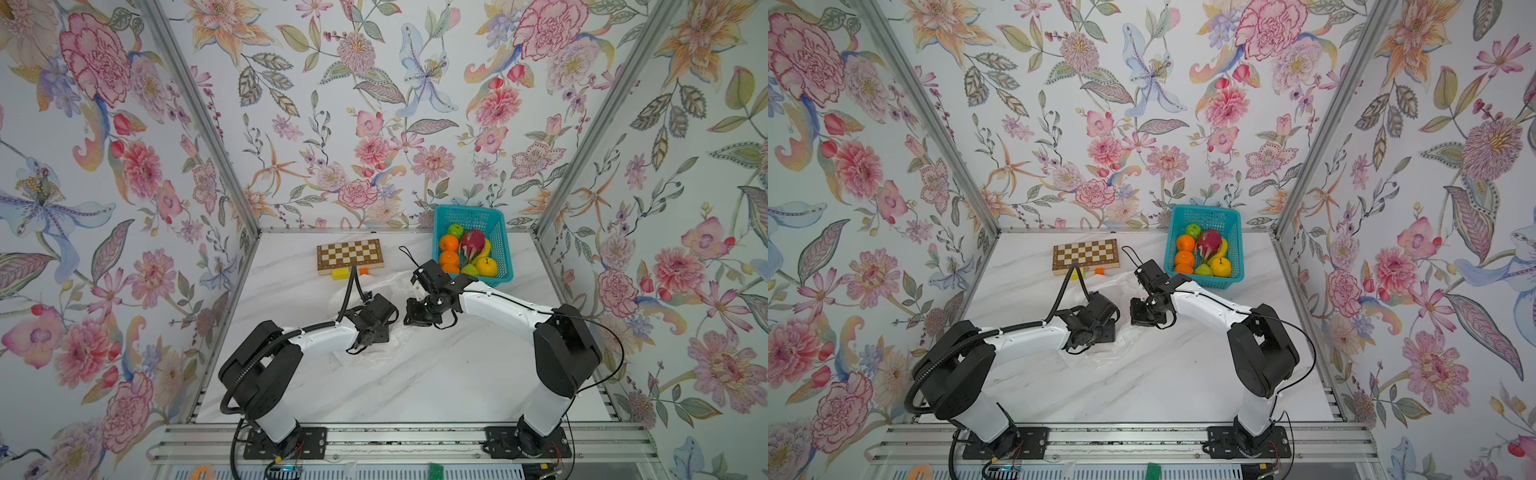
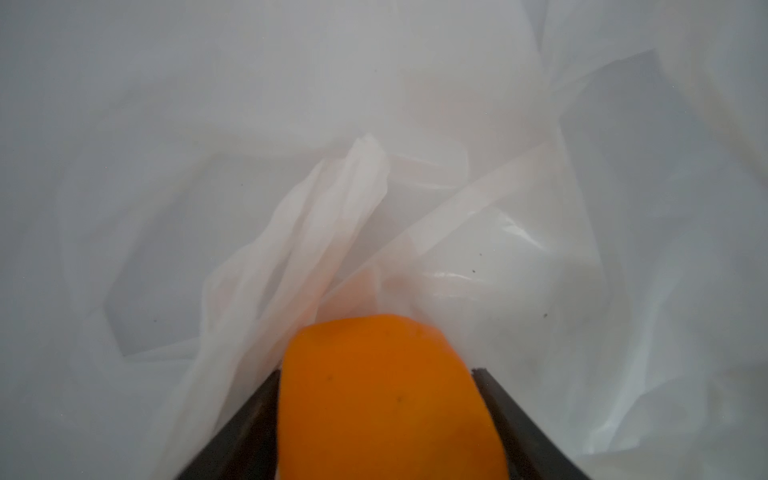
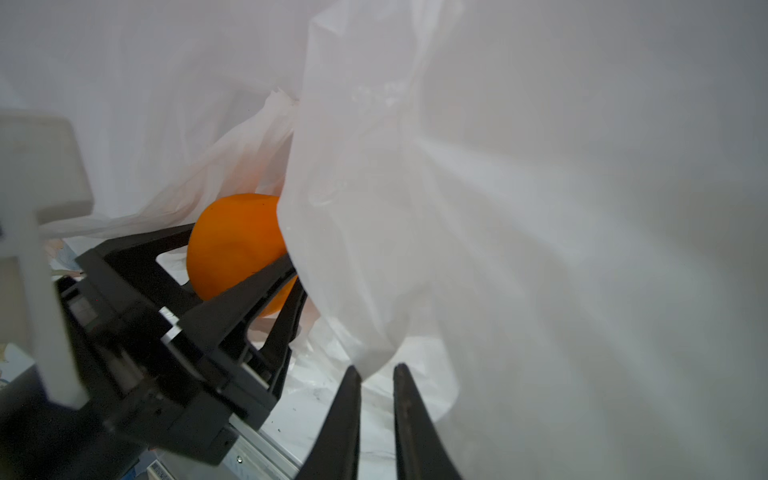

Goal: Untie the knot of the plastic bag and take out the fruit
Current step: 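Reach into the bag and grasp the last orange with the left gripper, then lift the orange out of the bag with the left gripper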

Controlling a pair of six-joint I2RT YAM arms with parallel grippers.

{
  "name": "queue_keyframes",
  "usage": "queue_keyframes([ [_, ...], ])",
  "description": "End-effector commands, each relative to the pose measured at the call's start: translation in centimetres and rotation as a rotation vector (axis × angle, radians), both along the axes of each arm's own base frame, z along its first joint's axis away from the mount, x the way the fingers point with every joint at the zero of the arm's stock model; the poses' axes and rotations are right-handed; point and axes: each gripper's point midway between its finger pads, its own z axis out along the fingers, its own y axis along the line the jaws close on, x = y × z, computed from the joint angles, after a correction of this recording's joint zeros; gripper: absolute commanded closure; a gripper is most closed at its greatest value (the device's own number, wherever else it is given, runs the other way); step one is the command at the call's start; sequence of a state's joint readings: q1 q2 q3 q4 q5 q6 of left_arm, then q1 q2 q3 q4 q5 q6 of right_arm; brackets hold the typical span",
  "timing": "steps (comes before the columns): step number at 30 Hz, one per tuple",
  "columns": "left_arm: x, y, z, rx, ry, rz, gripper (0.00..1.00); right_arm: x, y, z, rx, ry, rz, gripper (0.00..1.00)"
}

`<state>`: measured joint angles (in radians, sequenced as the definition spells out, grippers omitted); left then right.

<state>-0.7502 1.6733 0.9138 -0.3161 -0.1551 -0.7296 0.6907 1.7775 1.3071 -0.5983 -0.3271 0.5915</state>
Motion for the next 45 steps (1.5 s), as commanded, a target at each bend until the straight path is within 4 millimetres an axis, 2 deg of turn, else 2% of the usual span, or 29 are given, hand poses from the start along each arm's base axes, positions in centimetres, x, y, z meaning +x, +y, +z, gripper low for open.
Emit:
queue_keyframes([
  [1,-0.3,0.6,-1.4,-0.001,0.051,0.009,0.36,-0.1,-0.3,0.7,0.010,0.003,-0.010,0.82],
  [6,0.0,-0.4,-0.6,-0.056,0.040,-0.013,0.52,-0.2,-0.4,0.9,0.009,0.000,-0.011,0.80],
  [10,0.3,-0.6,0.7,-0.079,0.008,-0.031,0.60,-0.3,-0.5,1.3,0.013,-0.003,-0.019,0.71],
  [17,0.7,-2.4,3.4,-0.170,-0.065,-0.134,0.63,0.4,-1.2,3.9,0.072,-0.023,-0.082,0.54],
  [19,0.8,-2.7,3.6,-0.175,-0.071,-0.155,0.63,0.7,-1.7,4.9,0.091,-0.035,-0.106,0.48],
  [24,1.3,-3.5,6.6,-0.223,-0.162,-0.212,0.64,1.2,-3.0,7.0,0.148,-0.042,-0.171,0.38],
  [29,1.9,-4.5,9.9,-0.269,-0.289,-0.296,0.64,1.5,-4.1,10.4,0.232,-0.069,-0.227,0.29],
  [34,2.3,-5.1,13.5,-0.295,-0.436,-0.383,0.65,3.0,-6.4,14.0,0.324,-0.124,-0.313,0.21],
  [39,2.2,-5.6,17.0,-0.317,-0.566,-0.456,0.67,3.7,-7.9,17.2,0.423,-0.172,-0.355,0.14],
  [45,1.1,-6.7,21.9,-0.371,-0.747,-0.590,0.61,4.1,-8.8,21.0,0.557,-0.227,-0.355,0.06],
])
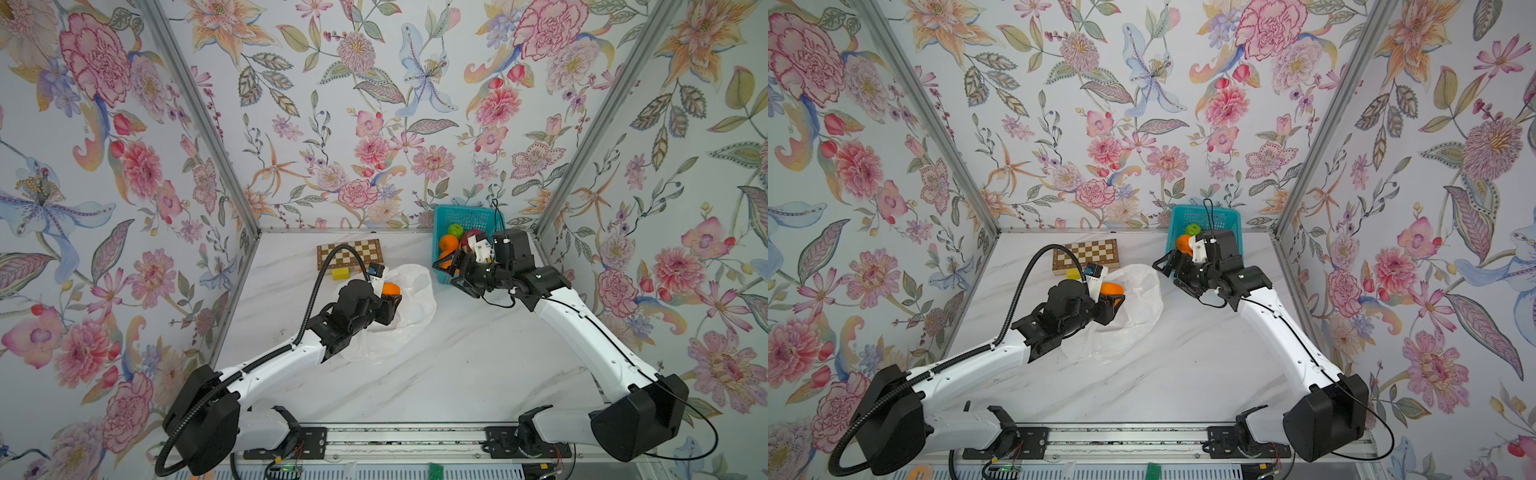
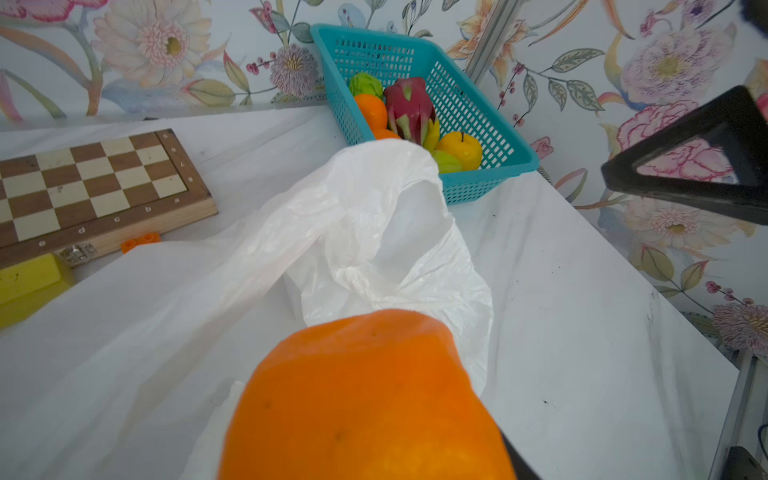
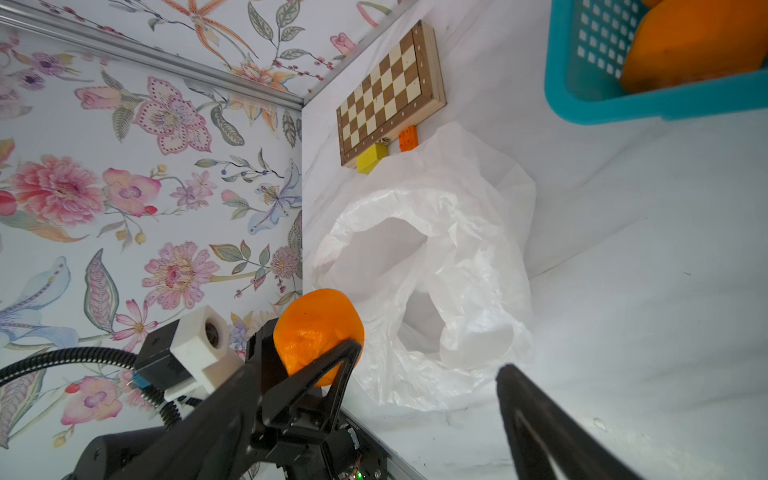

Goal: Untie the knot of the plastic bag and take out the fruit
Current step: 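Lift the orange out of the bag with the left gripper, then grasp the orange with the right gripper while the left gripper releases it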

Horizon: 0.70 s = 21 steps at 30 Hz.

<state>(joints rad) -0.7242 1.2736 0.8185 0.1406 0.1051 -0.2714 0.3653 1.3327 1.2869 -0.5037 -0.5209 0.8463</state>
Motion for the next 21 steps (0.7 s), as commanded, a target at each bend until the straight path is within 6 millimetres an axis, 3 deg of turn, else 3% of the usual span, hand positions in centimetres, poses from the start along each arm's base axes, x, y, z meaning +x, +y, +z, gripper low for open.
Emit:
queue_keyframes([
  [1,-0.6,-0.8,4.0,-0.033,-0.181,-0.106,0.61,-0.4,0.2,2.6,0.095,-0.055,0.030,0.05],
  [5,-1.7,-1.7,6.5,-0.002,-0.312,-0.221,0.57,-1.0,0.5,5.0,0.151,-0.124,0.070,0.01],
  [12,-1.5,-3.1,10.8,0.038,-0.451,-0.299,0.57,-2.1,1.2,8.5,0.214,-0.230,0.134,0.01],
  [21,-1.6,-6.1,15.1,-0.031,-0.537,-0.422,0.56,-3.4,3.7,11.4,0.242,-0.382,0.252,0.01],
])
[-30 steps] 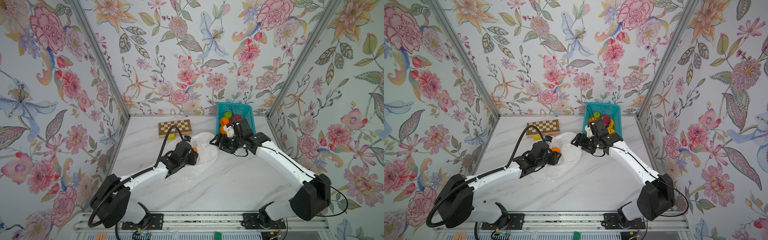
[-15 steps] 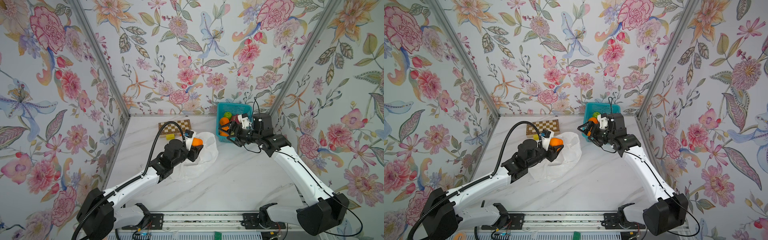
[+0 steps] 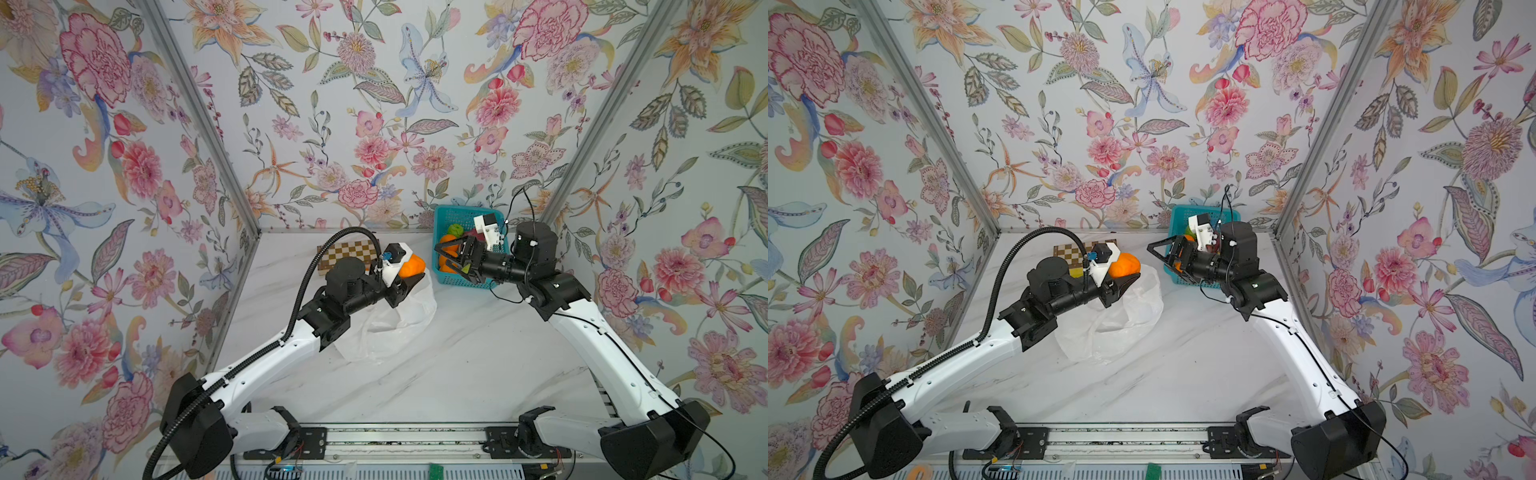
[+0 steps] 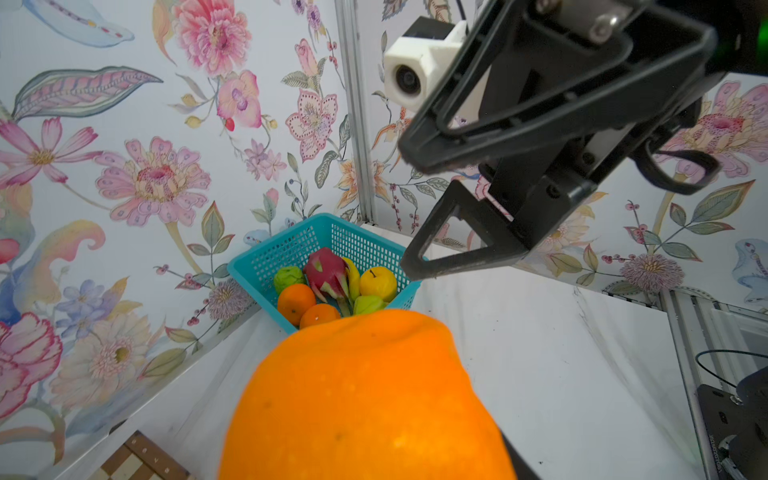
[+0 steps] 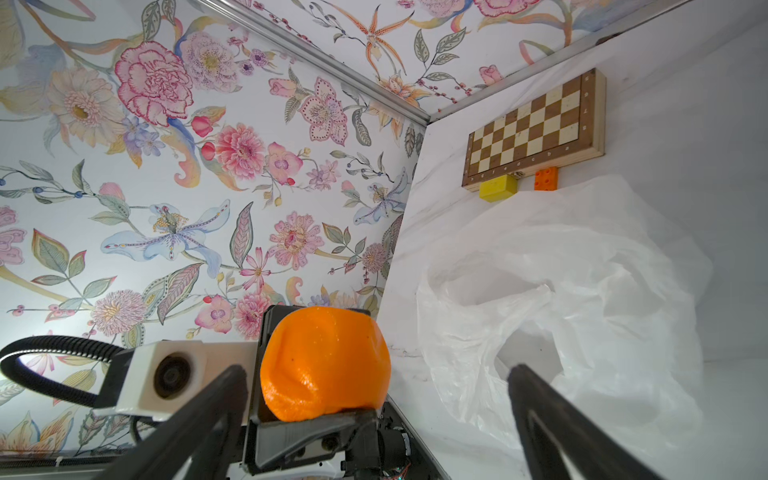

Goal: Untie the knot of the plastic bag and take out the fruit
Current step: 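Grasp the orange with the right gripper while the left gripper releases it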

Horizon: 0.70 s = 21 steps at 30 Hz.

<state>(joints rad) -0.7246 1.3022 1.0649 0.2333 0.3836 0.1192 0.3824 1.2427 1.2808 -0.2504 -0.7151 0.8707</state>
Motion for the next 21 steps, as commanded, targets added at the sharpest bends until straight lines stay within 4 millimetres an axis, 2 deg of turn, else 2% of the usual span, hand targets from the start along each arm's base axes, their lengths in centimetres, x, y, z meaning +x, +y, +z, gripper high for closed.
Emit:
queue_keyframes([
  [1,-0.2,-1.2,2.2,-0.025,-0.056,-0.073,0.56,-1.1,1.4,3.0,0.033,-0.139,0.076,0.01],
  [6,-0.1,-2.1,3.4,-0.039,-0.077,-0.104,0.56,-2.0,3.0,3.4,0.031,-0.174,0.141,0.01],
  [13,-0.5,-3.2,4.3,-0.046,-0.092,-0.142,0.56,-2.4,3.9,3.5,-0.002,-0.203,0.165,0.02],
  [19,-0.5,-4.1,4.4,-0.027,-0.093,-0.166,0.56,-2.4,4.1,3.1,-0.010,-0.194,0.176,0.16],
  [21,-0.5,-4.4,3.9,0.000,-0.100,-0.176,0.56,-2.2,4.1,2.6,-0.021,-0.174,0.174,0.24],
])
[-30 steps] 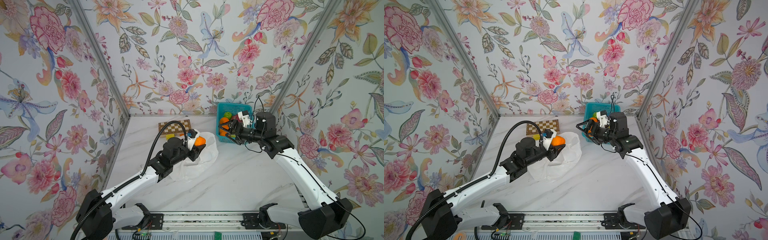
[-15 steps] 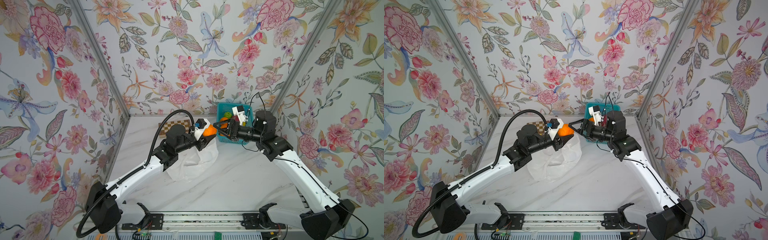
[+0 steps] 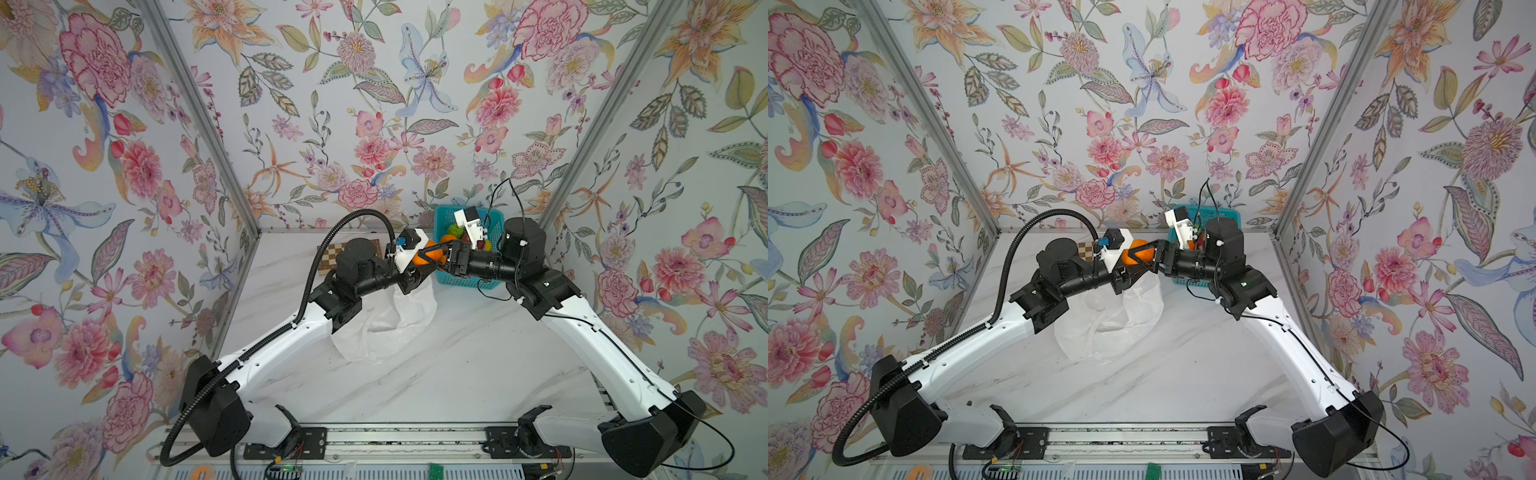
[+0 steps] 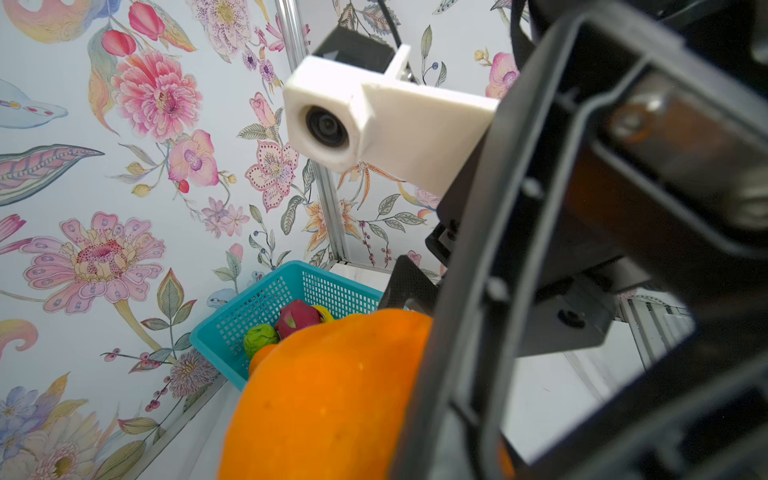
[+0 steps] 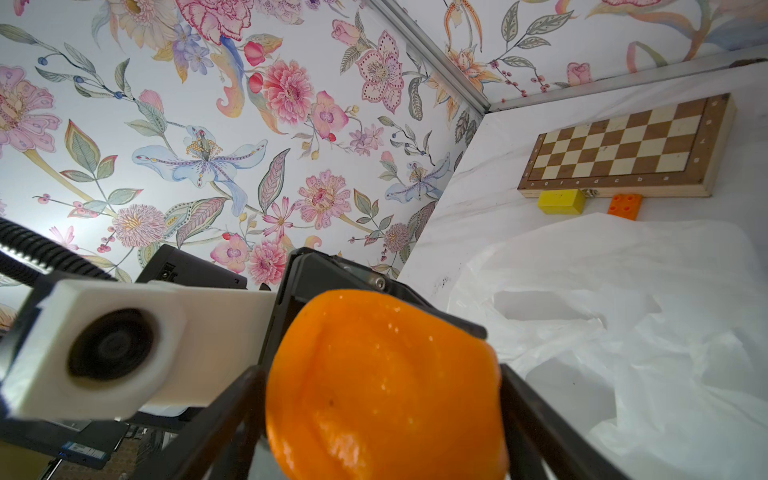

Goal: Untie the knot of the plastic bag and take out the fruit
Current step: 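Grasp the orange with the right gripper while the left gripper releases it, then carry the orange to the teal basket with the right gripper and release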

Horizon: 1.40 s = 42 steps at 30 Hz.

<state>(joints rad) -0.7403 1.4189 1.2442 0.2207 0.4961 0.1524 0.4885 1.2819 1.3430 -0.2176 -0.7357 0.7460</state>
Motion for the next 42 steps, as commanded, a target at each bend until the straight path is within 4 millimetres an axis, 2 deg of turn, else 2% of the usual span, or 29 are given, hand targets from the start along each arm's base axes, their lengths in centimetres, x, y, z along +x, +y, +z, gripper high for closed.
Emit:
queue_keyframes([
  [1,-0.5,-1.1,0.4,0.029,-0.042,-0.048,0.56,-0.1,0.4,0.5,-0.005,-0.007,0.023,0.27],
  [7,-0.4,-1.3,0.3,0.053,-0.041,-0.037,0.51,0.1,0.1,0.7,-0.002,-0.007,-0.005,0.39],
  [10,0.2,-0.7,0.3,0.053,-0.034,0.017,0.42,0.6,-0.4,0.8,-0.011,-0.005,-0.046,0.45],
  [12,0.3,-0.2,0.5,0.050,-0.035,0.044,0.34,1.4,-1.2,0.7,-0.026,0.001,-0.102,0.48],
  [16,0.6,1.0,0.6,0.049,-0.044,0.108,0.24,2.7,-3.0,1.5,-0.018,-0.011,-0.200,0.53],
  [23,0.6,3.2,1.3,0.027,-0.032,0.209,0.03,5.2,-6.4,2.5,-0.004,-0.010,-0.336,0.55],
  [27,0.8,4.6,1.6,-0.019,0.047,0.276,0.01,7.1,-8.3,1.9,-0.033,0.025,-0.419,0.55],
  [29,1.8,5.8,1.3,-0.050,0.150,0.377,0.01,8.3,-9.1,1.3,-0.059,0.063,-0.454,0.55],
  [34,3.7,8.1,-0.3,-0.038,0.344,0.577,0.01,12.3,-10.5,-2.7,-0.219,0.224,-0.495,0.56],
  [37,4.1,9.1,-0.7,-0.041,0.403,0.648,0.01,14.3,-10.9,-4.8,-0.301,0.304,-0.489,0.56],
  [42,3.8,9.5,-1.5,-0.003,0.478,0.676,0.01,17.3,-11.9,-6.8,-0.402,0.345,-0.503,0.57],
])
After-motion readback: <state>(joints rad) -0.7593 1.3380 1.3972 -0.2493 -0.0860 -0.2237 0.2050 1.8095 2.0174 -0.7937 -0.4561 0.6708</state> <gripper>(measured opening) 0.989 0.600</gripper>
